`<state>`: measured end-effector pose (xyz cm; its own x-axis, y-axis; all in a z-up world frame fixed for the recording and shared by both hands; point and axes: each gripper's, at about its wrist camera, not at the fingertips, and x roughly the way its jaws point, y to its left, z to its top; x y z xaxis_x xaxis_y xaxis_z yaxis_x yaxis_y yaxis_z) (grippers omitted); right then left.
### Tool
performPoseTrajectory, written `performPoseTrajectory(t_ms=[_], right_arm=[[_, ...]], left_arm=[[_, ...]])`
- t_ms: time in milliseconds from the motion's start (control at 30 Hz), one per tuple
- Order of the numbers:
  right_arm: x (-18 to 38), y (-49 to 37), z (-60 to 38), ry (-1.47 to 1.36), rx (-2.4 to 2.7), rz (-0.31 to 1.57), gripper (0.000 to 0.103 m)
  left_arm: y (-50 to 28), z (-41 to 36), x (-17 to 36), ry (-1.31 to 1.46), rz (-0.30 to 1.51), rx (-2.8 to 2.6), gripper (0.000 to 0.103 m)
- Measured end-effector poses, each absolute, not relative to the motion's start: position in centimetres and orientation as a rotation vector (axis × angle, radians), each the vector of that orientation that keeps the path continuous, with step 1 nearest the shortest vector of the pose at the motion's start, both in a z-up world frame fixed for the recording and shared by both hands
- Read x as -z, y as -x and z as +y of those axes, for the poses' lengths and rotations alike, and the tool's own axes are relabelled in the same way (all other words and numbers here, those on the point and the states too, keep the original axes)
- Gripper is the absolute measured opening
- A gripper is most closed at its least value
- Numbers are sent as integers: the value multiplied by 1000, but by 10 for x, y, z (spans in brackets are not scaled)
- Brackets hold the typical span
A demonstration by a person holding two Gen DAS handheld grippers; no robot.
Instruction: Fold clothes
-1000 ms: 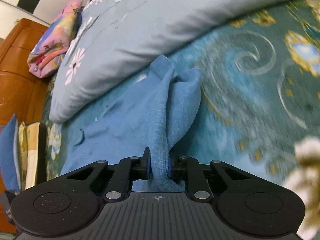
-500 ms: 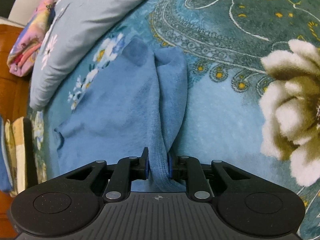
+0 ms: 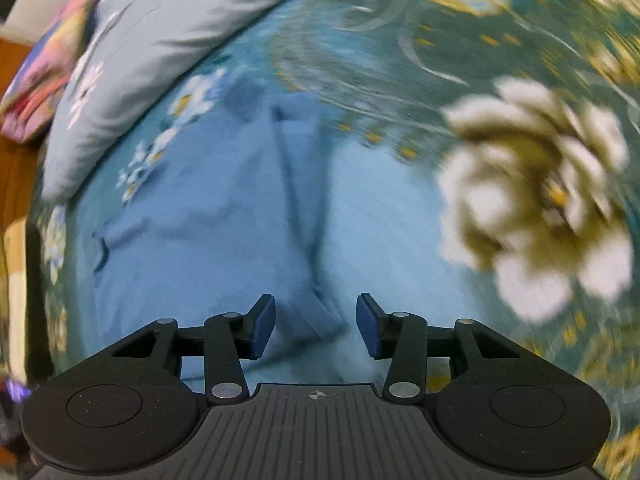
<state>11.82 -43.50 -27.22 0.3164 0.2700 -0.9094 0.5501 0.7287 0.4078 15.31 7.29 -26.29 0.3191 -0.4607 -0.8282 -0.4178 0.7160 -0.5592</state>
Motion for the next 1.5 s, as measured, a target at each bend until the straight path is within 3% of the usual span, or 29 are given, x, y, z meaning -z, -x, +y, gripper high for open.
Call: performPoseTrajectory(t_ms=[233,267,400,533,633,1167,1333,1400,1467,1500], right_arm=[[279,-113,-421,-812,272,1239,36],[279,-115,-419,-804,286,1229,30],[278,-117,-417,-777,306,1210,21],[279,-120,-417,-736,292,1232,5],[279,-122,-416,-724,261,1244,3],[274,-114,-444,-674,265,1226,0],[270,-125,-454,-722,211,1176,4],[270,-133,-456,-724,178,1169,15],[272,-141,-457,-715,153,1174,43],[273,-144,-458,-720,131,1173,44]], left_arm=[[-154,68,273,895,1311,16,38],[-154,68,273,907,1301,13,38],[-151,71,276,953,1266,-12,35],[-149,71,283,1007,1241,-52,26],[-146,72,281,1021,1214,-88,14],[-146,61,270,944,1194,-126,13],[-140,63,253,924,1171,-140,13],[-136,65,246,923,1150,-163,13],[-134,66,236,915,1118,-195,21],[-133,66,229,904,1099,-209,24]])
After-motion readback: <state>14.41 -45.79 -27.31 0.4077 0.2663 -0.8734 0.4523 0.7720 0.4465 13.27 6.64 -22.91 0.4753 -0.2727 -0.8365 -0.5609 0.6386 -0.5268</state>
